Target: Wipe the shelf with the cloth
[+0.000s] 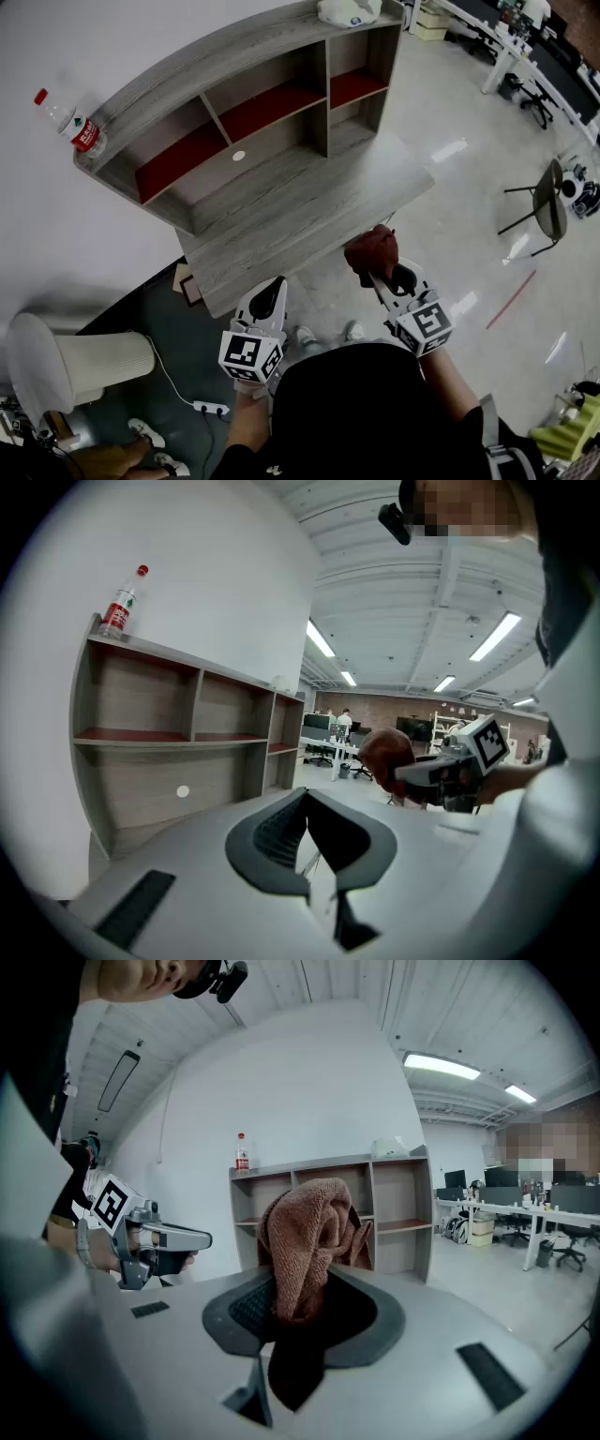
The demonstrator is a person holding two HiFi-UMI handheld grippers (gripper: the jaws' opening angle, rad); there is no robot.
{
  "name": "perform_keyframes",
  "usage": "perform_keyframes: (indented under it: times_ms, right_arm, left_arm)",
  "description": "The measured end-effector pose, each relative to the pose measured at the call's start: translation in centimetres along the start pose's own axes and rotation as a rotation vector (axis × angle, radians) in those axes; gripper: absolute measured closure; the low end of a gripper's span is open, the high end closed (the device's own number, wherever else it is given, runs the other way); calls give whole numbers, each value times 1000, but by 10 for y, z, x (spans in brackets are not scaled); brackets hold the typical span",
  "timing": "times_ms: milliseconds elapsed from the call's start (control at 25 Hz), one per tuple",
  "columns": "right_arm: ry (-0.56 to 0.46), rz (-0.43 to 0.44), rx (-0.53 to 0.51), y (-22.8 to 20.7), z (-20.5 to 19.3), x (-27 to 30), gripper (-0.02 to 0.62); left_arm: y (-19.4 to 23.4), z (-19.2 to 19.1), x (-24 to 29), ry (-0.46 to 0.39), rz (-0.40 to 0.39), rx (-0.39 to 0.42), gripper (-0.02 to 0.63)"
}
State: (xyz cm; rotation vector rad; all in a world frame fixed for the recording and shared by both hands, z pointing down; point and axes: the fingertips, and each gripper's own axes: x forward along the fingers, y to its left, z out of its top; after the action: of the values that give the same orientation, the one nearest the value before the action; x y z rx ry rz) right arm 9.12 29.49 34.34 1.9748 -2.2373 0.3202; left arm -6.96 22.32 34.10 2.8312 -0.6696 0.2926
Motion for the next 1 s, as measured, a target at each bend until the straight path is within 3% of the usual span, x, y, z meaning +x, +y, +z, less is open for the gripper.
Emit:
perform_keyframes:
  times_ms: [400,1000]
  right_arm:
    - [11,-21,-4,24,6,11,492]
    - [56,-63,8,64,5,90,491]
  left_arm:
    - [17,-3,-15,1,-29,-7,600]
    - [107,-19,-32,17,-55,-38,600]
